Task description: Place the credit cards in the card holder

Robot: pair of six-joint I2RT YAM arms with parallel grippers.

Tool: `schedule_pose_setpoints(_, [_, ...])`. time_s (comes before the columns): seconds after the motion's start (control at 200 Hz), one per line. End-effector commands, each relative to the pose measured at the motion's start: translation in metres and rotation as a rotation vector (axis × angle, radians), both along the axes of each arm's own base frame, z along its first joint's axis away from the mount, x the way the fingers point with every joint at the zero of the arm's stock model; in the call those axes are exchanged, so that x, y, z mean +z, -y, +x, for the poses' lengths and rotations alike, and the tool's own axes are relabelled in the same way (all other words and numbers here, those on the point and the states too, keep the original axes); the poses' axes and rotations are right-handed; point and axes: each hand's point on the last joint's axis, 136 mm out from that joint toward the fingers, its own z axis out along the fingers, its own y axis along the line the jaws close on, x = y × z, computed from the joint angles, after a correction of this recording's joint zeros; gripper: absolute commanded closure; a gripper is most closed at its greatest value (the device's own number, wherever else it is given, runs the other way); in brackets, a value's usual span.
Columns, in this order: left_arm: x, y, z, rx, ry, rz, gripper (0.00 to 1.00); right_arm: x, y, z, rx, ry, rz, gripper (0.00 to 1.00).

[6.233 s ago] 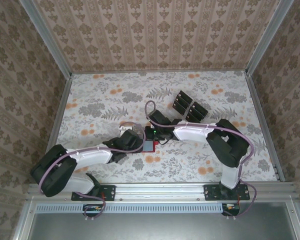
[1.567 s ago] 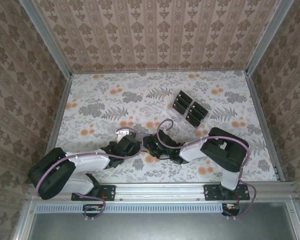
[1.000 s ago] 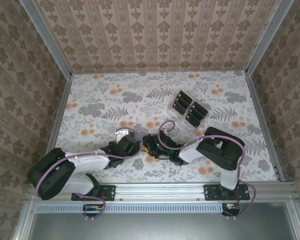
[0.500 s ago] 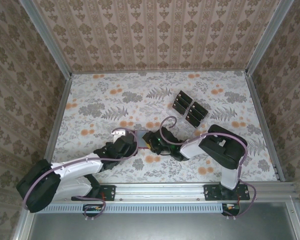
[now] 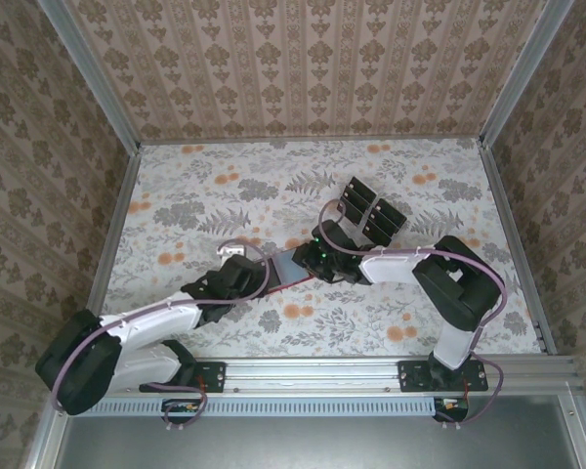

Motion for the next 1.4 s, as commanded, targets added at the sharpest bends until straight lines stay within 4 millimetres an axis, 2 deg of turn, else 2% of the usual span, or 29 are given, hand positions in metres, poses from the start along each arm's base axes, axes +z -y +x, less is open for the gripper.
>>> schedule_pose_setpoints(0.0, [0.010, 0.018, 0.010, -0.057, 0.006, -0.021, 0.00, 0.026, -0.003, -0.005, 0.175, 0.071, -0.096, 0.62])
schedule_pose_setpoints(0.125, [0.006, 0.016, 0.013, -0.025, -0.008, -0.030, 0.00, 0.038, -0.010, 0.005, 0.267, 0.112, -0.155, 0.63])
schedule_pose_setpoints(0.25, [-0.002, 0.005, 0.007, 0.027, -0.030, -0.039, 0.00, 0.038, -0.021, 0.014, 0.361, 0.135, -0.195, 0.65])
schedule_pose_setpoints(0.46, [-0.009, -0.016, 0.002, 0.106, -0.052, -0.037, 0.00, 0.016, -0.037, 0.021, 0.422, 0.100, -0.198, 0.69])
schedule_pose_setpoints(0.6, [-0.012, -0.023, 0.000, 0.133, -0.068, -0.039, 0.00, -0.006, -0.036, 0.011, 0.427, 0.056, -0.191, 0.73])
schedule_pose_setpoints(0.755, [-0.017, -0.025, 0.000, 0.145, -0.086, -0.056, 0.00, -0.024, -0.040, -0.009, 0.432, 0.015, -0.172, 0.75])
schedule_pose_setpoints(0.93, [-0.017, -0.022, 0.003, 0.129, -0.094, -0.062, 0.00, -0.037, -0.060, -0.034, 0.441, -0.019, -0.134, 0.76])
schedule_pose_setpoints(1.06, [-0.014, -0.021, 0.006, 0.113, -0.094, -0.064, 0.00, -0.039, -0.073, -0.045, 0.425, -0.031, -0.107, 0.77])
schedule_pose_setpoints(1.305, [-0.007, -0.015, 0.005, 0.068, -0.066, -0.102, 0.00, -0.032, -0.073, -0.035, 0.364, -0.014, -0.097, 0.75])
schedule_pose_setpoints(1.395, [-0.006, -0.016, 0.001, 0.065, -0.056, -0.124, 0.00, -0.026, -0.072, -0.027, 0.336, -0.008, -0.080, 0.69])
